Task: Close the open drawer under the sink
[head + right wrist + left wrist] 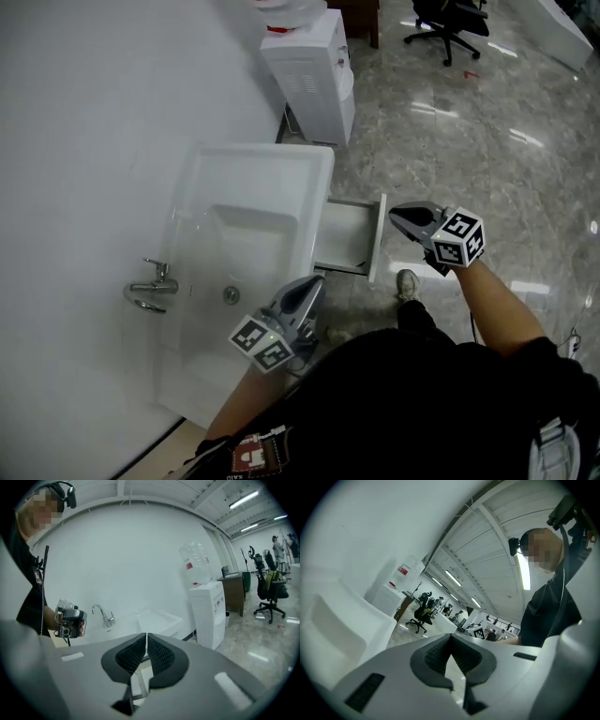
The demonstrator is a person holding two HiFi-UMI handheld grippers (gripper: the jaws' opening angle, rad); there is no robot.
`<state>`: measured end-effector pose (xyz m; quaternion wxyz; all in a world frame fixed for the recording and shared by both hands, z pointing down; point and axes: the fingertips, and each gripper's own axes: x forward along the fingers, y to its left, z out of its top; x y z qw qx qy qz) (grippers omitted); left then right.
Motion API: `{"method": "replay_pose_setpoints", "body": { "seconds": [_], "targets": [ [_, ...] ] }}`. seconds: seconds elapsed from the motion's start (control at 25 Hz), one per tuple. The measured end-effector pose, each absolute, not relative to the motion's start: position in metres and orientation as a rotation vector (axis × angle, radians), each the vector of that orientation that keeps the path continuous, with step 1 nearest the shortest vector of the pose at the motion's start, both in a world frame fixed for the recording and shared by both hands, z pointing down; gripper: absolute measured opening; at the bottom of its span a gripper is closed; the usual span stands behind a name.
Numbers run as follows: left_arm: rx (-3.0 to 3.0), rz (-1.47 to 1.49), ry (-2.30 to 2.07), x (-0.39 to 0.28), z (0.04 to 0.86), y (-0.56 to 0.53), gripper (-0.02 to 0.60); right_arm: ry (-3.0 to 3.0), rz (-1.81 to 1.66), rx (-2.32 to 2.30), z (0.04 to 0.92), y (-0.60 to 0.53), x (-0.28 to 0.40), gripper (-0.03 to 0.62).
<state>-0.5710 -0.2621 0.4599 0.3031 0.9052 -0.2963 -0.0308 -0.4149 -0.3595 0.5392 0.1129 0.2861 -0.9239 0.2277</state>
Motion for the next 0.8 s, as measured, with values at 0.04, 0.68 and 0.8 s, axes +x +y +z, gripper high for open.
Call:
{"method": "replay_pose_setpoints", "body": {
  "seconds": [0.04, 0.68, 0.8],
  "targets": [
    [2.387, -0.077, -0.793, -0.57, 0.465, -0.264, 0.0, -2.698, 0.665, 0.823, 0.547, -0.358, -0.414, 0.011],
    [2.19, 0.046, -0.889, -0.482, 0.569, -0.287, 0.0, -2.585, 0.65, 0.62, 0.713, -0.397, -0.387, 0.011],
    [2.179, 0.076, -0.86, -0.476, 0.59, -0.286, 0.0, -2.566, 0.641, 0.63, 0.737, -0.391, -0.382, 0.012]
  ]
}}
